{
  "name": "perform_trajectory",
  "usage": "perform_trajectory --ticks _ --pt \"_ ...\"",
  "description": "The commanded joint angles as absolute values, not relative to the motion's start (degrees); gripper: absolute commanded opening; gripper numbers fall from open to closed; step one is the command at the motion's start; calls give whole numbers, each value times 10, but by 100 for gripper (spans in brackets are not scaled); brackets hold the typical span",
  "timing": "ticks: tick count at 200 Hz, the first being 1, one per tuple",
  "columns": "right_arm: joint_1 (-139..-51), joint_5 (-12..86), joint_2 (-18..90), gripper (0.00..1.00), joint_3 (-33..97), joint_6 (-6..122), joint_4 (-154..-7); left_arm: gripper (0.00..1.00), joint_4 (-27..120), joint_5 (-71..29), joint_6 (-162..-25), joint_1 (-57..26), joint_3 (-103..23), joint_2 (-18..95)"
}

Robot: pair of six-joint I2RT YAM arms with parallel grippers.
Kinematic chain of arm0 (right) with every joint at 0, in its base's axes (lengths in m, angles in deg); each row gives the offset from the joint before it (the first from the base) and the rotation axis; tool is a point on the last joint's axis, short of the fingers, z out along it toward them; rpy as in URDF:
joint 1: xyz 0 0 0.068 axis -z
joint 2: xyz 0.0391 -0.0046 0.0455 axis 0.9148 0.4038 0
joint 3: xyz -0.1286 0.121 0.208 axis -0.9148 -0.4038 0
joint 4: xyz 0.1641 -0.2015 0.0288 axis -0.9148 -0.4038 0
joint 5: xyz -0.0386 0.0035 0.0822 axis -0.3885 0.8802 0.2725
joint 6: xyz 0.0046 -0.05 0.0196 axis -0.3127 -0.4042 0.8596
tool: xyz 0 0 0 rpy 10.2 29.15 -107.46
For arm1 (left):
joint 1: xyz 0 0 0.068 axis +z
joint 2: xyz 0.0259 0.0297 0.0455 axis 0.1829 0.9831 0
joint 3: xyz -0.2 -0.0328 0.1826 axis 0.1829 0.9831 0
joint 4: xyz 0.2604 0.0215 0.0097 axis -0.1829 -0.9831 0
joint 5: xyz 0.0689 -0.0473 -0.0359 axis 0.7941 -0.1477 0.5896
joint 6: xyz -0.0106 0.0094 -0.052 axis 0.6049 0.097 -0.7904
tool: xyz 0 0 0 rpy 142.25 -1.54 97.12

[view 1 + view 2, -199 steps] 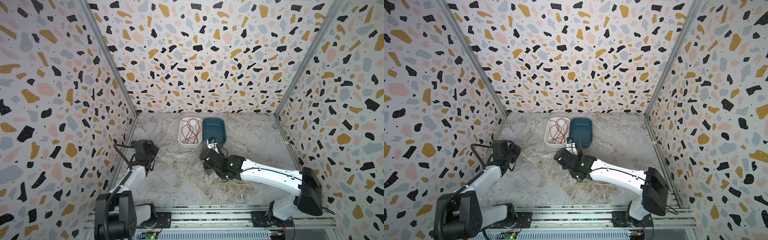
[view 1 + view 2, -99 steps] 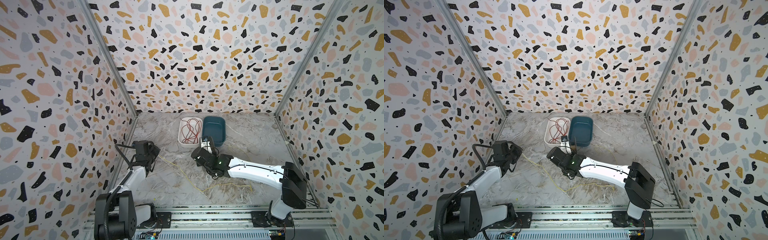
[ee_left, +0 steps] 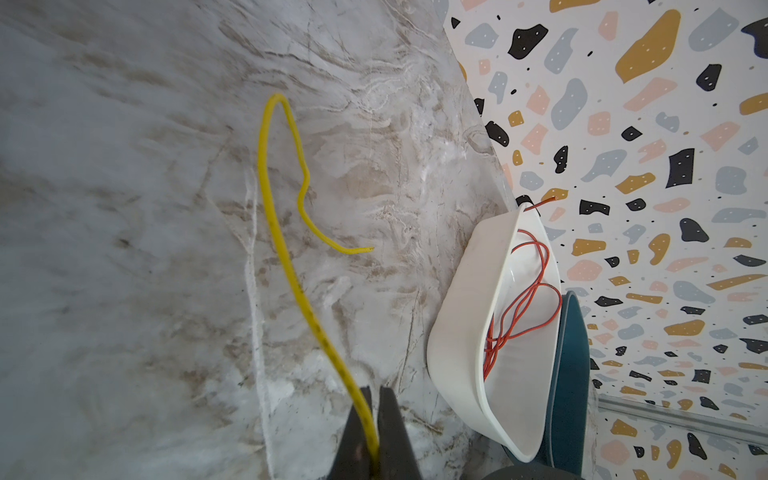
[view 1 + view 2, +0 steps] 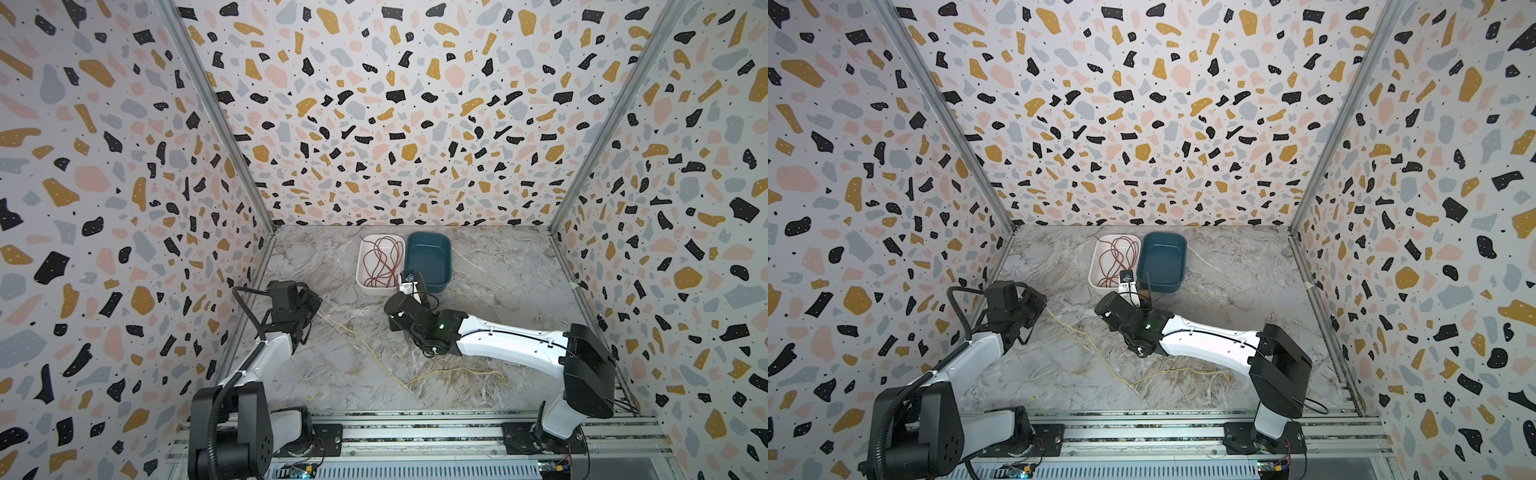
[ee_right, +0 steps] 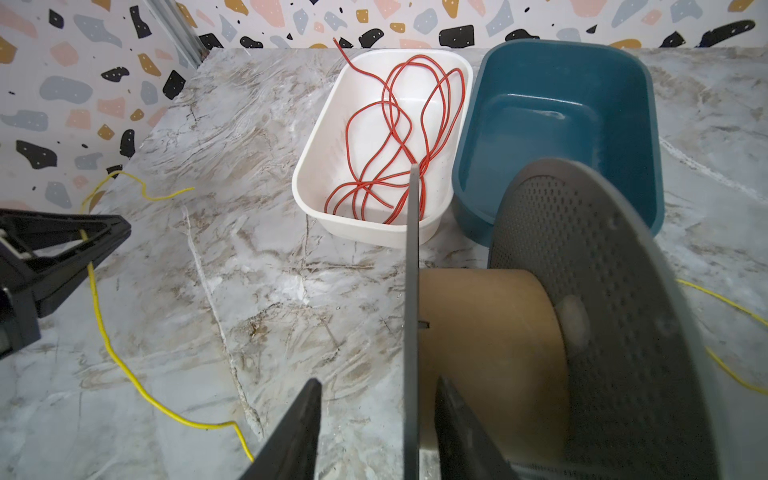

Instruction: Wrap the cables

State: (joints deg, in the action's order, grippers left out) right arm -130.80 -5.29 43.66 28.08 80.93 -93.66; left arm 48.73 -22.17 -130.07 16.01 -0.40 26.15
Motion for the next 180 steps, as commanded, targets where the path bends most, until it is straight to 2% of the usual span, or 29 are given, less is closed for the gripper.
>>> perform_trajectory --ticks 1,15,33,55,93,123,156,180 --pt "-1307 -28 399 55 280 769 -908 0 489 -232 -1295 155 -10 243" --pt "-1311 -23 393 68 281 749 -906 0 485 -232 -1299 154 -9 235" --pt "-1319 -30 377 79 277 724 -901 0 472 -226 -1303 149 -10 221" --pt "-1329 -22 343 87 262 656 -871 0 460 -227 -1321 144 -12 202" --pt "-1340 36 301 87 270 476 -848 0 427 -228 -1358 137 -41 167" --pt "-1341 104 302 82 291 380 -854 0 383 -233 -1372 125 -88 156" --pt "-1344 179 335 79 319 331 -866 0 348 -227 -1389 111 -122 125" --pt "-1350 191 375 78 352 323 -859 0 318 -200 -1393 97 -144 105"
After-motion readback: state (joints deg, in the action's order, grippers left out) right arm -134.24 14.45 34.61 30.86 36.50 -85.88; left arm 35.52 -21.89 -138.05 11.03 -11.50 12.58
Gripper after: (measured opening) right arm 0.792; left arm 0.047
